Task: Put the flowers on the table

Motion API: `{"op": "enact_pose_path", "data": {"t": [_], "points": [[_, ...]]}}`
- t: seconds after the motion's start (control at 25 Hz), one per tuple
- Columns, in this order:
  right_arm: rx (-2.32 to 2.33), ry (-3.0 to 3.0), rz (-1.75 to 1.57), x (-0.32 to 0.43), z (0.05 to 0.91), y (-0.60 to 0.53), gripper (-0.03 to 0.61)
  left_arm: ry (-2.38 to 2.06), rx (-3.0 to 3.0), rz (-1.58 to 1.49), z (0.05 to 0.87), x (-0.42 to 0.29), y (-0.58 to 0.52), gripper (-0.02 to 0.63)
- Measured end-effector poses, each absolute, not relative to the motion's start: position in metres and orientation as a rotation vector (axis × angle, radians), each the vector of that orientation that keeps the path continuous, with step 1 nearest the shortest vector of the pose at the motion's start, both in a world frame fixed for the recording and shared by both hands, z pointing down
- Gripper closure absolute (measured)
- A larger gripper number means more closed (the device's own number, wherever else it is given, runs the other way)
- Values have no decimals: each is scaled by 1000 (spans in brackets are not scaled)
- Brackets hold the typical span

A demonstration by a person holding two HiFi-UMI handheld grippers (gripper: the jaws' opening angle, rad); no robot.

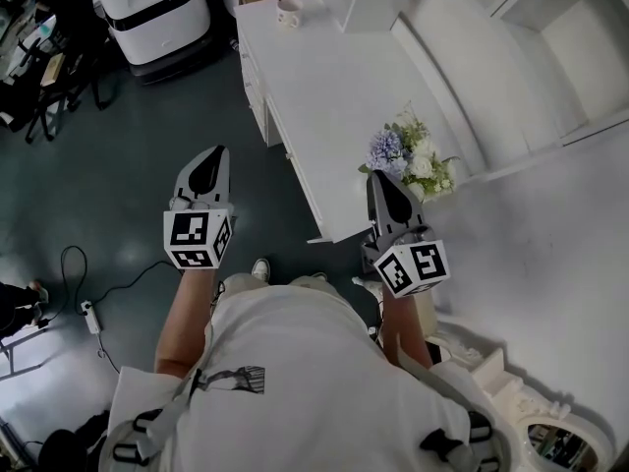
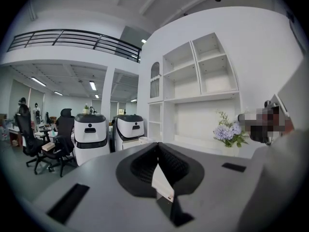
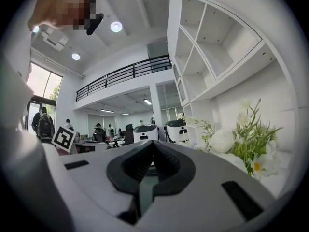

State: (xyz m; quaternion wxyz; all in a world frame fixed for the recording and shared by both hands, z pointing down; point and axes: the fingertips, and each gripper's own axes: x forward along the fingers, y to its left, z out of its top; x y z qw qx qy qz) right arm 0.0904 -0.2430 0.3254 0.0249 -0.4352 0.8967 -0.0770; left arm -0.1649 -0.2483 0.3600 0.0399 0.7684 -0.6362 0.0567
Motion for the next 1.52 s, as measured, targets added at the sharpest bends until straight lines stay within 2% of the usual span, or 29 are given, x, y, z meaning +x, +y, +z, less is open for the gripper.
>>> {"op": "enact_pose_path", "data": {"t": [0.68,1.52], "points": [[-1354,2733,-161,67,295,-245,568,-2027,2352,42,318,-206,-213,600],[-1403,2753,-195,76,311,-211,569,-1892,2468,35,324,-172,-206,600]]}}
